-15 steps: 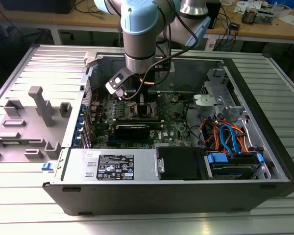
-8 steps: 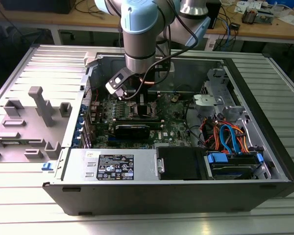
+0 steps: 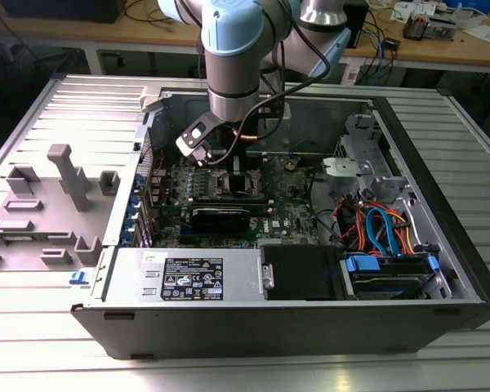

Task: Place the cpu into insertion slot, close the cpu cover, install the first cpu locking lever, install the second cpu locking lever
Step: 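Place the cpu into insertion slot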

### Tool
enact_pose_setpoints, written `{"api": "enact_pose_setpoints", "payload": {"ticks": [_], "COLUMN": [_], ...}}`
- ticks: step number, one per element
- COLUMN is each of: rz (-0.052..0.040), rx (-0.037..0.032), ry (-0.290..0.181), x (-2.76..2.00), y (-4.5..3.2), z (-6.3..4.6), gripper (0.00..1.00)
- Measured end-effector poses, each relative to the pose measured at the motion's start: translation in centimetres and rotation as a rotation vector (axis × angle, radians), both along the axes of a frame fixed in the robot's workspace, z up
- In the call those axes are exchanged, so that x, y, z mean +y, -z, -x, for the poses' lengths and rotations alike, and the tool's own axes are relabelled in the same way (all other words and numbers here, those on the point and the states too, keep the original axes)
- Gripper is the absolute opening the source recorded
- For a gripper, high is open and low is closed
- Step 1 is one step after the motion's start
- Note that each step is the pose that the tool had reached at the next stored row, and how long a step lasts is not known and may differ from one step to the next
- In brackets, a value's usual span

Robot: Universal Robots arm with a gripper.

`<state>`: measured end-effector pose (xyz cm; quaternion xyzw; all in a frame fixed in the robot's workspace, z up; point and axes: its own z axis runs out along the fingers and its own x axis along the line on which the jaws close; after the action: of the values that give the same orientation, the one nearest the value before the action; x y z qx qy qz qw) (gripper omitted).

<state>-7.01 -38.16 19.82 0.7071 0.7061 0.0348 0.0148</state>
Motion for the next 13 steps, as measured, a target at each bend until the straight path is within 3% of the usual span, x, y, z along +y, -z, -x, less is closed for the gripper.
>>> {"api": "enact_pose_setpoints", "payload": {"ticks": [13], "rz": [0.0010], "rx": [0.0005], "ry": [0.001], "x": [0.22], "y": [-0.10], "z": [0.01], "gripper": [0.56]}}
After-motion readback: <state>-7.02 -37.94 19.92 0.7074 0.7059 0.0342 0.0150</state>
